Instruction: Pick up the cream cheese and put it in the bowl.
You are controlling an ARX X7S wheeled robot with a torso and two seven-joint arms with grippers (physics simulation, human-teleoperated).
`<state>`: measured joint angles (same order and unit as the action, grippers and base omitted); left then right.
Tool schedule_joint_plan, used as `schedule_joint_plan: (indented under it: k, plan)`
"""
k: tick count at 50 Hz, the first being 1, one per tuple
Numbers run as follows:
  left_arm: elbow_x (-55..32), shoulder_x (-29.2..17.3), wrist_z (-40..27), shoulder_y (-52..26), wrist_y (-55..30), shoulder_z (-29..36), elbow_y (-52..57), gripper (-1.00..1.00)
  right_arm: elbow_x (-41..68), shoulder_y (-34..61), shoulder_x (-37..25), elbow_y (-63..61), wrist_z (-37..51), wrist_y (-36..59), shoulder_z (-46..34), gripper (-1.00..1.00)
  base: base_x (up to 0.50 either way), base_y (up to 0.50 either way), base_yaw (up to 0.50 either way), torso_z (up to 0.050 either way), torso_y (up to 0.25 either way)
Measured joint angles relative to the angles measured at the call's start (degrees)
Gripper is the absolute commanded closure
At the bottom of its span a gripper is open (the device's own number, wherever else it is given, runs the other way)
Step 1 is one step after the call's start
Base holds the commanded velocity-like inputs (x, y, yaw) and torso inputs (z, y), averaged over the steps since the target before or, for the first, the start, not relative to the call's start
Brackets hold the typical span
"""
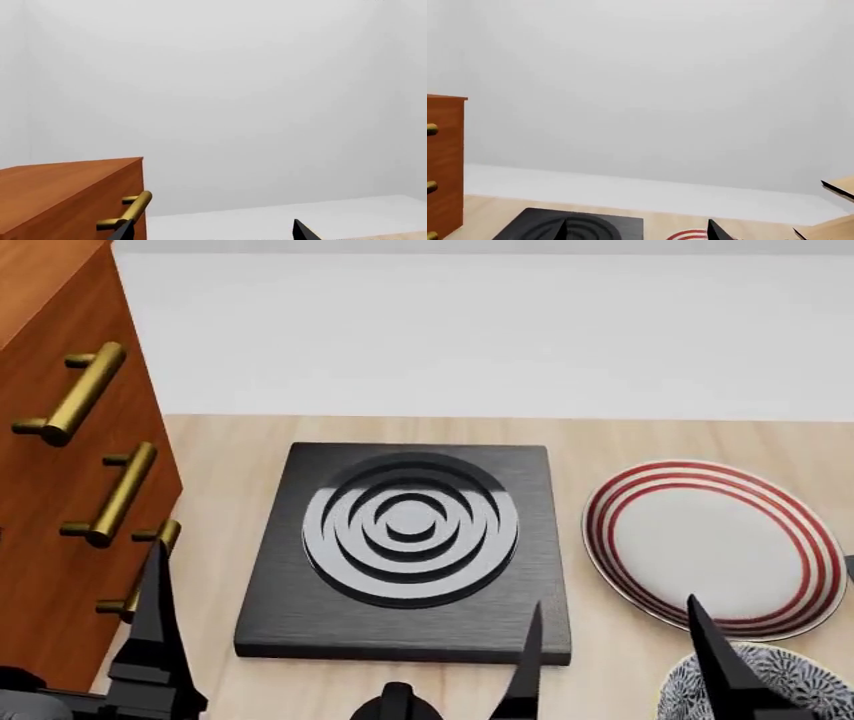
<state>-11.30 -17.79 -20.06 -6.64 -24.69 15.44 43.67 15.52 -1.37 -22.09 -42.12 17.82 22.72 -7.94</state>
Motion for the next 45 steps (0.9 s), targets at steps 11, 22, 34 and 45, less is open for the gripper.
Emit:
schedule_joint_plan:
  k: [11, 22, 34, 45]
  plan:
    - [0.0, -0.1, -0.1, -0.2, 0.1, 0.6, 0.1, -1.0, 2.4, -3.0, -1.3, 0.5, -2.8, -2.7, 0.5, -1.0, 0.0, 0.0, 0.0, 0.0, 0.0]
    - [-0.3, -0.1, -0.5, 0.2, 0.7, 0.7, -0.3, -1.0, 5.5, -5.1, -2.1, 1.6, -5.9, -5.6, 1.0, -1.0, 0.0, 0.0, 0.0, 0.0, 0.0]
    - [-0.7, -0.3, -0.6, 0.3, 1.1, 1.0, -0.4, -1.0, 8.4, -6.1, -3.9, 1.1, -9.2, -6.4, 0.3, -1.0, 0.0, 0.0, 0.0, 0.0, 0.0]
    - [-0.9, -0.4, -0.6, 0.2, 1.1, 1.4, -0.6, -1.0, 10.7, -5.4, -5.1, 0.2, -11.0, -4.8, -1.0, -1.0, 0.0, 0.0, 0.0, 0.0, 0.0]
